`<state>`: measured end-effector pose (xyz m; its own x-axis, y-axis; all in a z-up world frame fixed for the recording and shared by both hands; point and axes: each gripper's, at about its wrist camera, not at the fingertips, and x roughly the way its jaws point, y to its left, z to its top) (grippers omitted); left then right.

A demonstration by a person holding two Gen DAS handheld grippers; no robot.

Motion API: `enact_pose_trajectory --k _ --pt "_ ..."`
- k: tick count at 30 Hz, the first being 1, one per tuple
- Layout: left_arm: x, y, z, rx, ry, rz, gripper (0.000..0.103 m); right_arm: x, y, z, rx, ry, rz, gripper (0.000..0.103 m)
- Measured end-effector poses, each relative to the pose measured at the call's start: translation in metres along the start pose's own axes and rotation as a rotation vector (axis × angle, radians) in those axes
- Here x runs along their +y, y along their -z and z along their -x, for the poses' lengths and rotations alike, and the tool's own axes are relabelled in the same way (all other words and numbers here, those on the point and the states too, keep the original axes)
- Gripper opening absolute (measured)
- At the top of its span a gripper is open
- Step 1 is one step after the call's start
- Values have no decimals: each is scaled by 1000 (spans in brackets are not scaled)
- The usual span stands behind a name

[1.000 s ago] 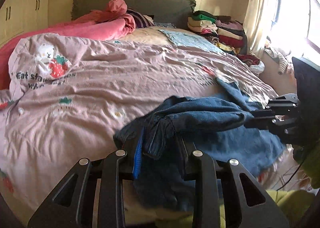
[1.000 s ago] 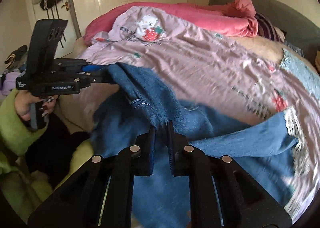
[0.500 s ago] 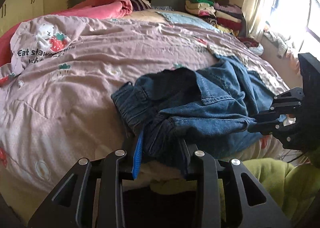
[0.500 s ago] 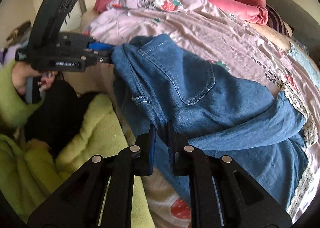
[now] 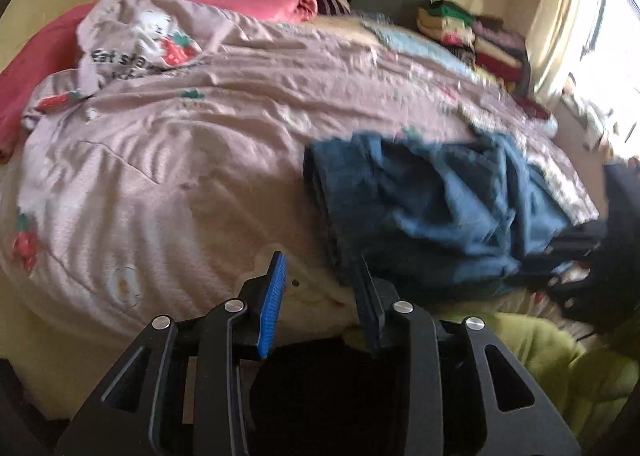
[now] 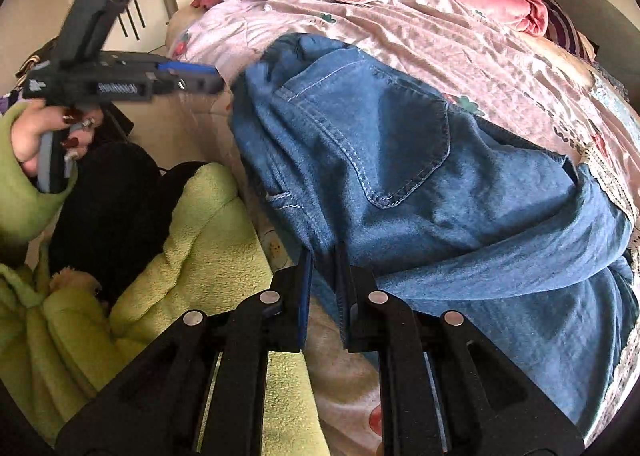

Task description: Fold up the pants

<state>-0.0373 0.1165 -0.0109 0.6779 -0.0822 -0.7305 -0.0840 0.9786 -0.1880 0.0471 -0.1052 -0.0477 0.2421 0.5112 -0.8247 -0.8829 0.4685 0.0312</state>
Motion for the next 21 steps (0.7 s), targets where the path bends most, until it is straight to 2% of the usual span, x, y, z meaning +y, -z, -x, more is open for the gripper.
enact_pose_trajectory --k 4,8,9,10,12,13,15,17,21 --pt "-22 -14 11 -46 91 -20 32 1 1 -3 8 -11 -3 9" --pt "-57 -24 -13 -6 212 -77 32 0 2 -1 3 -32 -17 14" --pt "-64 -24 -26 25 218 -95 32 2 2 1 5 -36 -15 17" --pt "-70 -23 -38 56 194 -119 32 3 2 3 7 -43 -13 22" --pt "-73 -14 -55 101 131 -158 32 6 0 15 -18 -50 -3 23" --pt "-71 -11 -60 118 134 -152 32 5 -1 23 -43 -56 -13 23" --pt "-68 -5 -61 121 158 -133 32 -4 -5 35 -91 -53 -59 26" --pt "-67 -2 -60 117 160 -138 32 -10 -11 37 -116 -12 -93 30" --pt "-66 -1 -58 115 162 -139 32 -18 -21 15 -75 38 -172 33"
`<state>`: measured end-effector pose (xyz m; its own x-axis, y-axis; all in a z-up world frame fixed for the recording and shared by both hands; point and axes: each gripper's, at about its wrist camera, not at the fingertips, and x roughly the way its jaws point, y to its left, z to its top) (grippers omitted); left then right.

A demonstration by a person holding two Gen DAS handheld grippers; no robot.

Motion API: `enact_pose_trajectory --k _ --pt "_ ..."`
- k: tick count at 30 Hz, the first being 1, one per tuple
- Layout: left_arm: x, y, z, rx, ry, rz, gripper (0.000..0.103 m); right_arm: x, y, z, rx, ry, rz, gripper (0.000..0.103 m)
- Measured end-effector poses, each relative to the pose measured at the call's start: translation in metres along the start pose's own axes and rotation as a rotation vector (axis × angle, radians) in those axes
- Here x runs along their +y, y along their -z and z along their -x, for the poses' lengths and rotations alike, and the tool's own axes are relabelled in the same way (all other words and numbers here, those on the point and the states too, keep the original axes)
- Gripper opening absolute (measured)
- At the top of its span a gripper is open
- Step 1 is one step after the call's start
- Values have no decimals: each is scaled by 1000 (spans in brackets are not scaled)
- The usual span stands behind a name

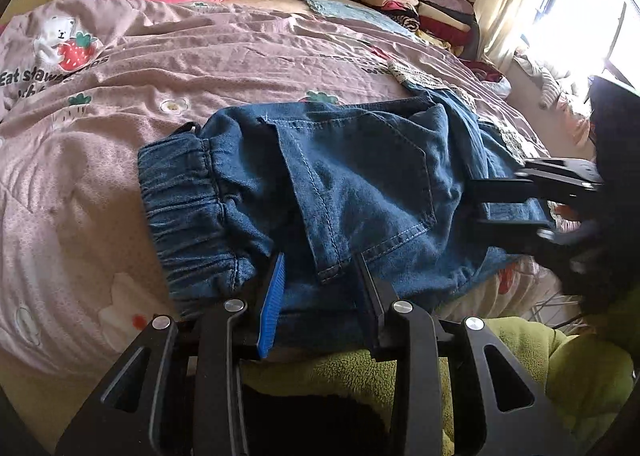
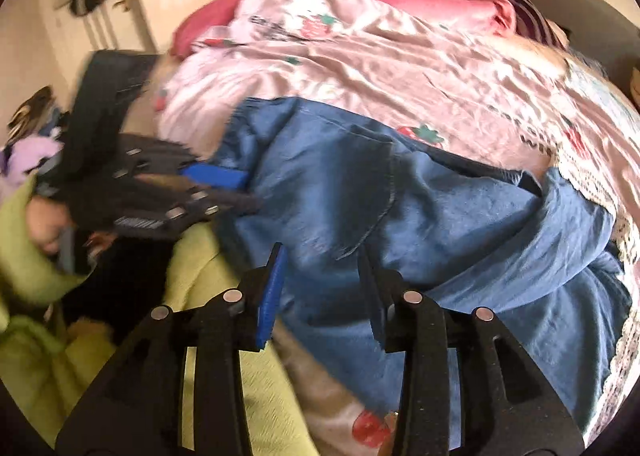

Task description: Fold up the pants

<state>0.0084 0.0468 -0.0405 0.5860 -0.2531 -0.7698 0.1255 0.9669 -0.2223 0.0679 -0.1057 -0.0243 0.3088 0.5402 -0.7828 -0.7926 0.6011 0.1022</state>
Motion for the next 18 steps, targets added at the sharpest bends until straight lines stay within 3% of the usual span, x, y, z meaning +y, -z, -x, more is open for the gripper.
enact_pose_trajectory --k 4,6,10,14,18 --pt "1 0 0 0 1 -3 32 -3 7 -34 139 16 -56 35" --pt "0 1 -1 0 2 -4 32 -1 9 -34 133 16 -62 37" --pt "0 -3 5 -31 2 21 34 -3 7 -16 75 -23 -76 39" --pt "-6 -8 22 -77 10 21 53 -20 1 11 -11 -23 -139 47" --pt "-11 -12 36 -113 6 20 61 -43 -1 32 -60 15 -212 57"
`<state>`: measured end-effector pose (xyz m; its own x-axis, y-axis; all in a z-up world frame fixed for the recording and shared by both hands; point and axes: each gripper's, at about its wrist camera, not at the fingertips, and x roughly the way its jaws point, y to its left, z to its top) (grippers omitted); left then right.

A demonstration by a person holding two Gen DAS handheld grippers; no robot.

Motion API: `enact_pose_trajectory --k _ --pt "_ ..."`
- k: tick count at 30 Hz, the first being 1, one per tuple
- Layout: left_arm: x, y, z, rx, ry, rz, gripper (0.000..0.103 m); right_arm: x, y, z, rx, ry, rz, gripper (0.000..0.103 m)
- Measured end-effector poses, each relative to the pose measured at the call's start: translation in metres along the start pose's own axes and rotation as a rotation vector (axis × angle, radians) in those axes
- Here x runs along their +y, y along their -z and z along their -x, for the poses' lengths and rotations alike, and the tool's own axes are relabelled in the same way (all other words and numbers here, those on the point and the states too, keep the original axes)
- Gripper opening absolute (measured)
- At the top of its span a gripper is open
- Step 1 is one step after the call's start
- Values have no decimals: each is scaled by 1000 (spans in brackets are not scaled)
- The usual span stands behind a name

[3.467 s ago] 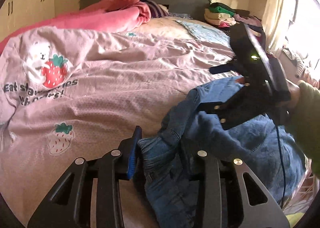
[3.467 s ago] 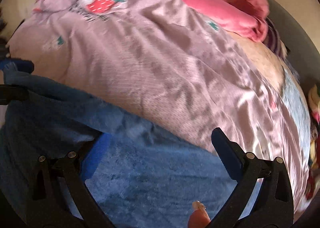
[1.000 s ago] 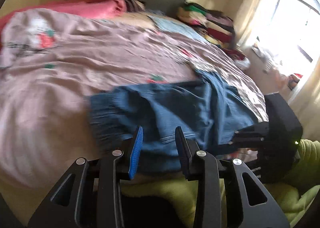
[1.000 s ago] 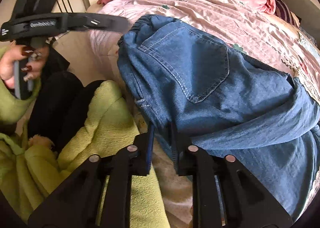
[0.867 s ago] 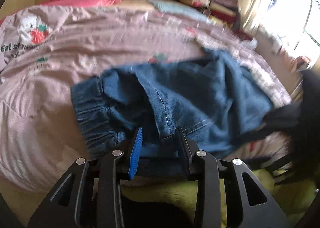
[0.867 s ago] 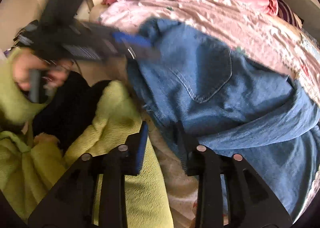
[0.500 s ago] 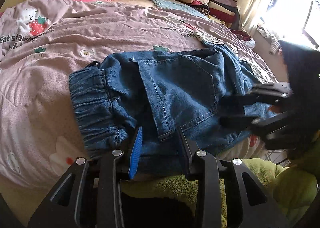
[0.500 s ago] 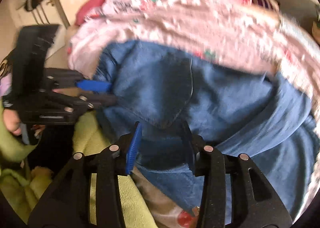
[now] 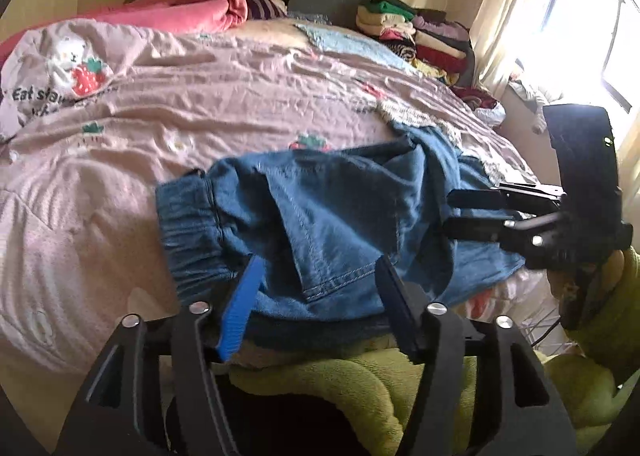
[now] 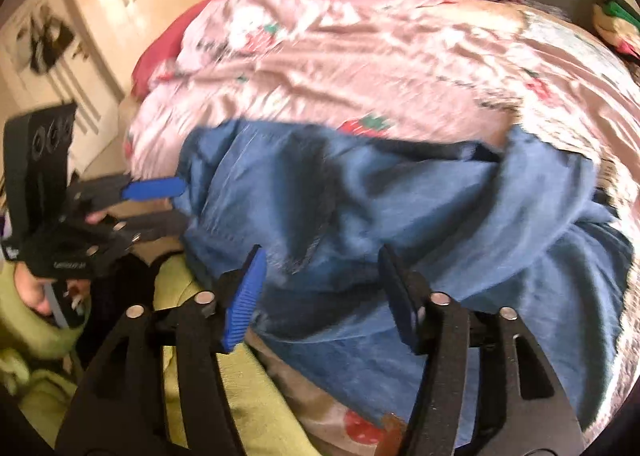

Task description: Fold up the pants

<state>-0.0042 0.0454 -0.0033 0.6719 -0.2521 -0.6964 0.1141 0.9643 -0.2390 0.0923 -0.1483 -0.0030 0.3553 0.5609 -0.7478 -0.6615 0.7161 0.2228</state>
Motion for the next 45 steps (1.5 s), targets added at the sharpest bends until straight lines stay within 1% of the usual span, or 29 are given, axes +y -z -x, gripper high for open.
enact_pose_trajectory --k 2,3,5,7,12,15,19,25,28,30,31,32,33,36,38,39,40,42,45 --pt "-3 -2 5 -8 -1 -4 69 -8 -3 9 -20 33 -18 60" --pt "-5 -3 7 -16 -3 -8 71 -11 -2 13 -28 43 -23 62" --pt "-8 -5 12 -25 -3 -17 79 -19 -1 22 -52 73 -34 66" --pt "-14 -7 14 -28 3 -28 83 -26 -2 28 -71 101 -43 70" --pt "-34 -11 11 -22 31 -72 83 -45 -7 46 -124 161 -71 75" --pt "-48 -12 2 -1 70 -92 83 -56 -12 54 -151 198 -81 79" --pt "-68 -12 -19 49 136 -113 83 -68 -22 55 -165 221 -103 79" --pt "-94 -9 -49 117 168 -181 83 -83 -45 41 -151 261 -105 81" --pt "-101 -14 -64 143 180 -202 83 -92 -60 27 -124 273 -95 81" --pt "-105 -19 -73 157 191 -211 81 -97 -74 12 -90 278 -84 81" --pt "-106 -21 -78 161 194 -211 77 -100 -78 7 -83 283 -79 81" --pt "-107 -23 -81 166 202 -211 71 -104 -85 -1 -72 290 -72 81" --pt "-107 -25 -87 173 216 -207 68 -107 -90 -8 -61 291 -66 81" --pt "-107 -27 -101 197 244 -172 54 -120 -106 -34 -19 317 -60 81" --pt "-109 -25 -112 219 263 -164 33 -130 -113 -52 11 351 -74 81" --pt "-111 -22 -115 231 272 -171 28 -133 -116 -59 21 356 -72 81" --pt "-113 -19 -119 245 281 -176 19 -136 -119 -66 26 363 -70 81" --pt "-117 -12 -124 267 286 -186 18 -142 -125 -81 43 407 -68 81" --pt "-119 -8 -126 266 284 -192 18 -152 -131 -99 76 443 -81 81"
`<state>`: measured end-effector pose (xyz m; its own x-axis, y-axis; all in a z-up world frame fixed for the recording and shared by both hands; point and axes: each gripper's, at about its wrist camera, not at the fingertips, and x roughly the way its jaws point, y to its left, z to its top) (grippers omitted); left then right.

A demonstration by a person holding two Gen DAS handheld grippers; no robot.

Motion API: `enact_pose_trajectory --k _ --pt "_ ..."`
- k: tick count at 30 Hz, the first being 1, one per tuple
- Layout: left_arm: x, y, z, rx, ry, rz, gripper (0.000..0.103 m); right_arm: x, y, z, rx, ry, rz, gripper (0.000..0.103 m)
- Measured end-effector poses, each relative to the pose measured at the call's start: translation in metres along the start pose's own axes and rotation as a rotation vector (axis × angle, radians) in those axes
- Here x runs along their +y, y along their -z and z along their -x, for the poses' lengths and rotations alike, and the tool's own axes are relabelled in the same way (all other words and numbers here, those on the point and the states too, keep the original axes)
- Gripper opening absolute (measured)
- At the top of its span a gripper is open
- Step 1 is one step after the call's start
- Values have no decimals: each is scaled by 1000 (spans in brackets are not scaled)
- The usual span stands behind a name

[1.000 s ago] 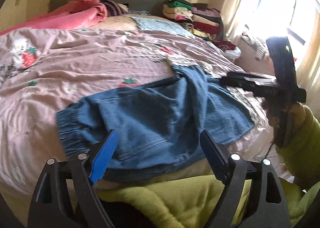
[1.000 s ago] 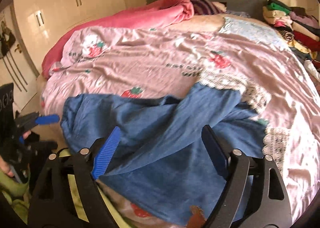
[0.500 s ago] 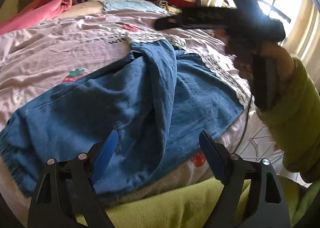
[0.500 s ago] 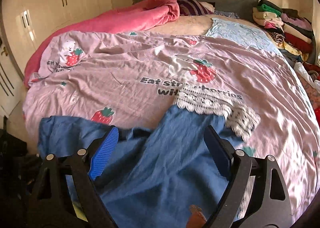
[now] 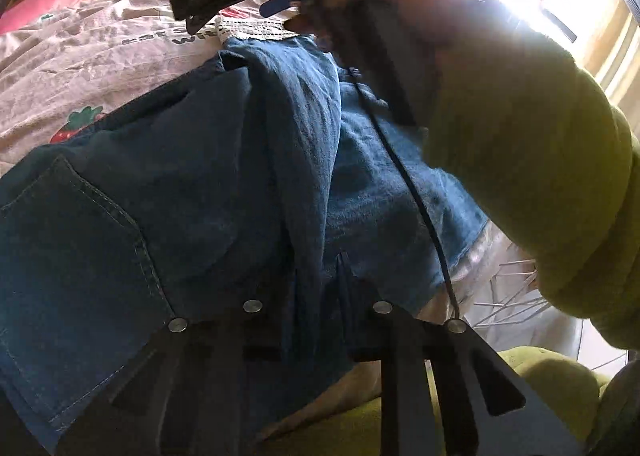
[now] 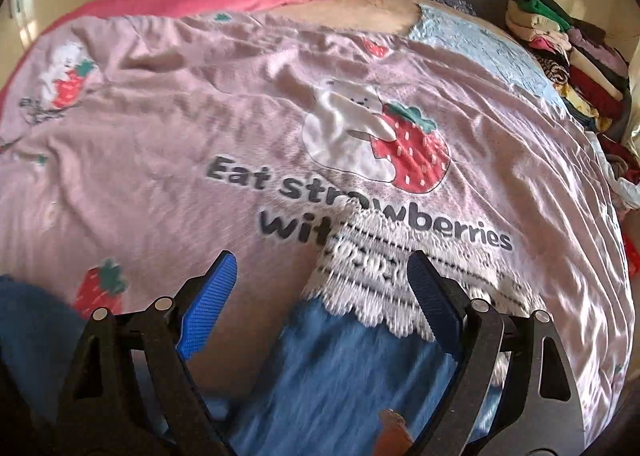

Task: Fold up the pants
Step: 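Grasp the lace-trimmed leg hem with the right tool and lift it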

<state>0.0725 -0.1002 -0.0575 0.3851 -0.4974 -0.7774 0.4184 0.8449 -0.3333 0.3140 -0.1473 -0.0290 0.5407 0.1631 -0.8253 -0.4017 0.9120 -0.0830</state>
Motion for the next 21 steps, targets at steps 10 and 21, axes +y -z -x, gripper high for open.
enact_pose_trajectory --k 10,21 --pt "2 -2 -2 -2 19 10 19 -31 -1 -20 16 -54 -78 14" --pt "-3 -4 1 -29 5 1 39 -105 43 62 -104 -141 -284 12"
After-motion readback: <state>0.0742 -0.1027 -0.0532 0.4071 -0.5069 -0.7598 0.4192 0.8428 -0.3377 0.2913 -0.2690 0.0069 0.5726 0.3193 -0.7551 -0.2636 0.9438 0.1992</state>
